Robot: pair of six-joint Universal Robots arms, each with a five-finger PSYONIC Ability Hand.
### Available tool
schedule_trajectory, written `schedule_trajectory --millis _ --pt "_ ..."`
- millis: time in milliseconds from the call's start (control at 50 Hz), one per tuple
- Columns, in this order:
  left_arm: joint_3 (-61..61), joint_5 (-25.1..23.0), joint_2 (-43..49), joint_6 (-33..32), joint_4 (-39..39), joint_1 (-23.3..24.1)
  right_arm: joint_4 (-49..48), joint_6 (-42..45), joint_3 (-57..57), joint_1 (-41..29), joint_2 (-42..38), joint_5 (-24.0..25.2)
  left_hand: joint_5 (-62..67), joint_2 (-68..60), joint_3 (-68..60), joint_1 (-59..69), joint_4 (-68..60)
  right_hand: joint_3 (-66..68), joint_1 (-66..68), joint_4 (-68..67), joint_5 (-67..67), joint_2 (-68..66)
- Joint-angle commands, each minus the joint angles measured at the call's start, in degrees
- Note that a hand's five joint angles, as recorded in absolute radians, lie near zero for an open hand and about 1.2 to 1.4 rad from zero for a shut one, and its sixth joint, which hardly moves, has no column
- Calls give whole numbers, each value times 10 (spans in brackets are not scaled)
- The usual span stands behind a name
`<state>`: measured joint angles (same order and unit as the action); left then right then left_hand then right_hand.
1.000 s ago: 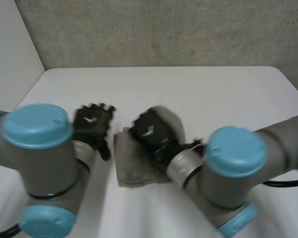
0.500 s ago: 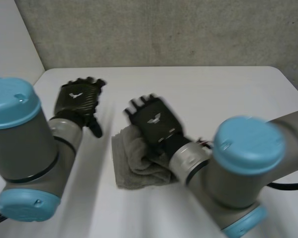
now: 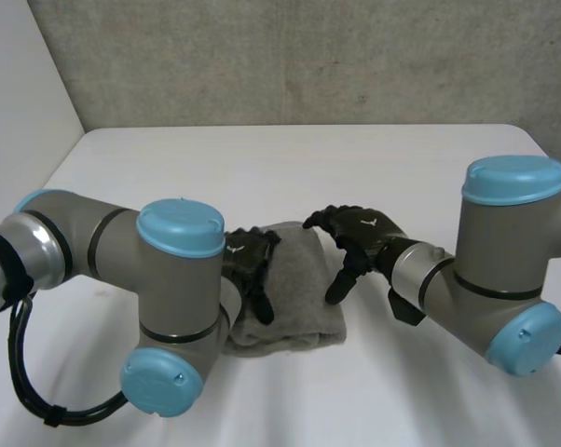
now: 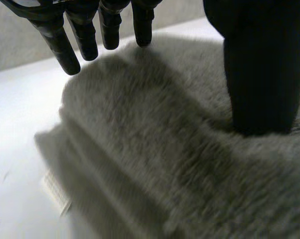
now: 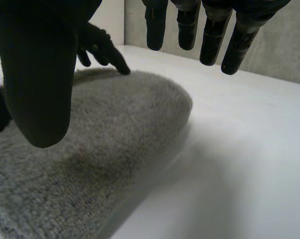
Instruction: Fold the towel.
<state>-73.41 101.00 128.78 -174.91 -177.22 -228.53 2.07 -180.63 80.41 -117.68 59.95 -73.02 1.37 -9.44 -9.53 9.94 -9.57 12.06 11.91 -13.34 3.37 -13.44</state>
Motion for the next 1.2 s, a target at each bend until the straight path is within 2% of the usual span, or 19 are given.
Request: schedule_trajectory --millis 20,100,220,320,440,480,520,560,600,620,640,660,700,820,860,960,1200 --pt "-39 53 0 -36 4 -19 0 32 -48 -31 -64 -4 -14 -6 -5 1 -4 -21 -19 33 -34 34" --pt "-65 74 -12 -82 2 -17 4 61 -61 -49 -84 -6 -14 -6 -5 1 -4 -21 -19 33 -34 34" --pt "-88 76 -38 -86 -3 -12 7 110 -71 -71 -114 -32 -14 -6 -5 1 -4 -21 -19 33 -34 34" --pt "-87 78 -54 -88 2 -9 9 134 -75 -72 -97 -49 -14 -6 -5 1 -4 -21 -19 33 -34 34" --pt "-74 76 -114 -87 2 -1 5 126 -78 -47 8 -59 -14 -6 -5 1 -4 -21 -19 33 -34 34" --pt "-54 73 -163 -86 2 -6 5 116 -80 -33 39 -67 -14 -6 -5 1 -4 -21 -19 33 -34 34" --pt "-41 72 -190 -86 3 -9 5 86 -89 -7 107 -92 -14 -6 -5 1 -4 -21 -19 33 -34 34" --pt "-27 72 -219 -86 3 -17 7 73 -97 8 138 -108 -14 -6 -5 1 -4 -21 -19 33 -34 34" --pt "-1 66 -283 -84 12 -49 8 65 -102 28 167 -128 -12 -8 -7 3 -6 -21 -19 33 -34 34" --pt "-1 66 -283 -84 12 -49 12 64 -104 46 189 -145 -12 -8 -7 3 -6 -21 -19 33 -34 34" --pt "11 55 -314 -84 25 -74 22 65 -106 67 210 -157 -10 -9 -9 4 -8 -21 -19 33 -34 34" --pt "12 55 -314 -84 25 -75 22 65 -106 67 210 -158 -10 -9 -9 4 -8 -21 -19 33 -34 34" --pt "25 18 -346 -84 63 -110 55 65 -105 90 240 -161 0 -19 -19 14 -18 -21 -19 33 -34 34" --pt "39 -6 -354 -75 135 -133 71 66 -87 96 253 -156 -3 -16 -15 11 -15 -21 -19 33 -34 34" --pt "46 -6 -355 -52 151 -145 71 68 -83 91 254 -160 -8 -11 -10 6 -10 -21 -19 33 -34 34" --pt "47 -11 -355 -27 152 -147 74 69 -83 90 253 -161 -12 -8 -7 3 -6 -21 -19 33 -34 34" --pt "40 -14 -355 -25 151 -147 76 70 -74 90 254 -158 -13 -6 -5 1 -5 -21 -19 33 -34 34"
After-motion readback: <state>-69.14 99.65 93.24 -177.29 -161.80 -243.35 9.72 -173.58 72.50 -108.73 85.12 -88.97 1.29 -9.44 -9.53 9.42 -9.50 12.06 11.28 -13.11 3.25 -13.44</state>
